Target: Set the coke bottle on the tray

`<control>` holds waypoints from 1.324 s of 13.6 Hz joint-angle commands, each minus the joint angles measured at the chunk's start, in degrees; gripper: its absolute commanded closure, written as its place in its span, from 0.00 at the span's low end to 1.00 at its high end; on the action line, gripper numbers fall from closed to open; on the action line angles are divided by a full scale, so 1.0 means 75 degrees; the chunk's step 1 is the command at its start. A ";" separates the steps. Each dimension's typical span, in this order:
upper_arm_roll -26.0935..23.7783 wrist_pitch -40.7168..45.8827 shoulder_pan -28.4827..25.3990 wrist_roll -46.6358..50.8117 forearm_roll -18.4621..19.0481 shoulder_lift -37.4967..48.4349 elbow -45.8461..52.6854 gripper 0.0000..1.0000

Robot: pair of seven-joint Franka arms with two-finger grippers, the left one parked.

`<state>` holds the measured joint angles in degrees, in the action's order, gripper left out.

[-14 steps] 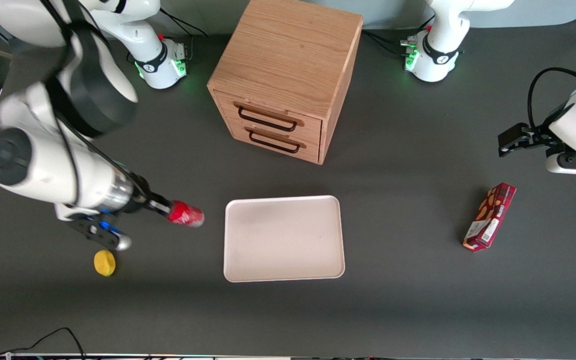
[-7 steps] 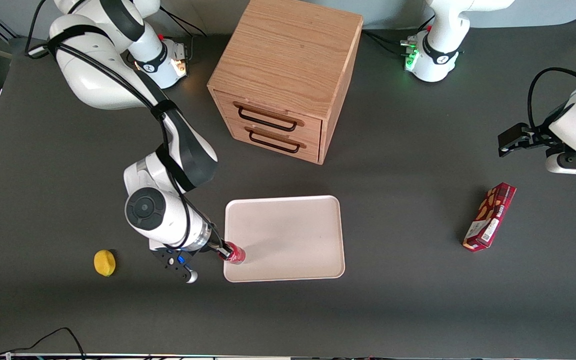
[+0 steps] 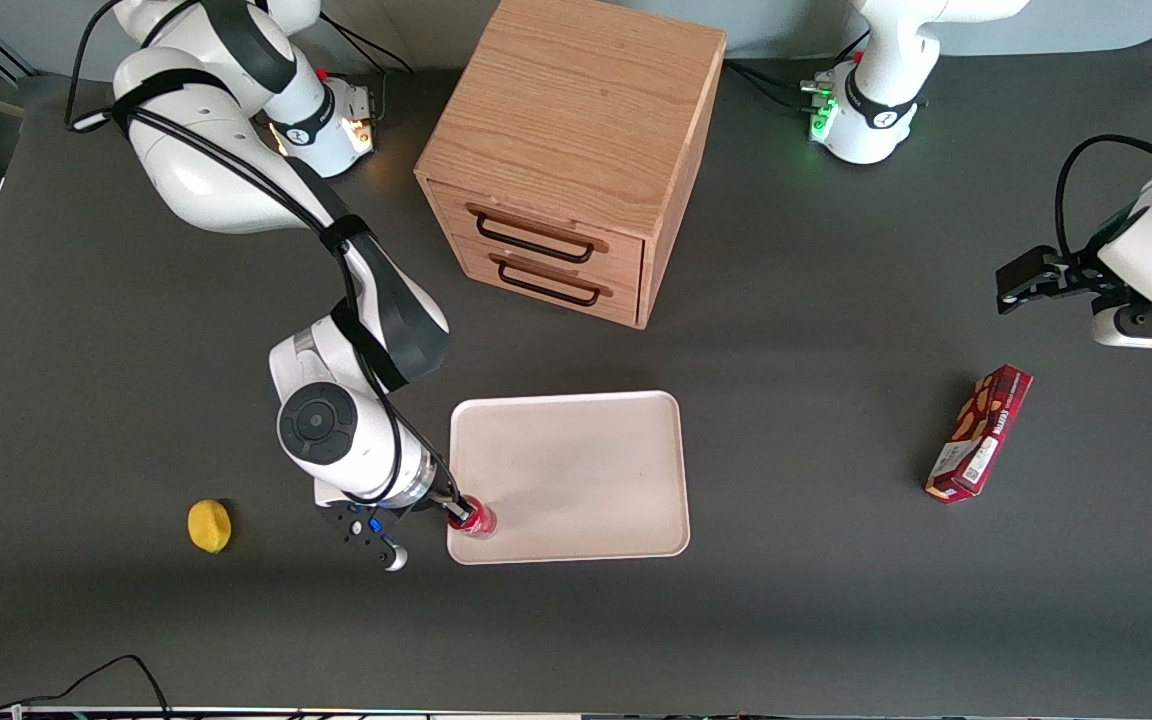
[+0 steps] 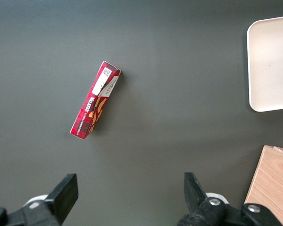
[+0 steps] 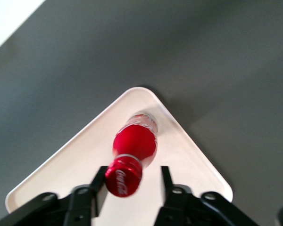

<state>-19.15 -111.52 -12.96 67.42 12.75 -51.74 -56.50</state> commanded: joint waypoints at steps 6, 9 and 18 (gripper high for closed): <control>-0.1091 0.4093 0.1433 -0.2433 0.0186 0.3378 -0.0189 0.00; -0.0765 0.5712 0.2053 -0.4039 -0.0397 0.4552 -0.0307 0.00; 0.1968 0.2097 0.1997 -0.6657 -0.2017 0.9101 -0.7734 0.00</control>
<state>-4.25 -87.39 2.58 18.33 -1.05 6.34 -96.93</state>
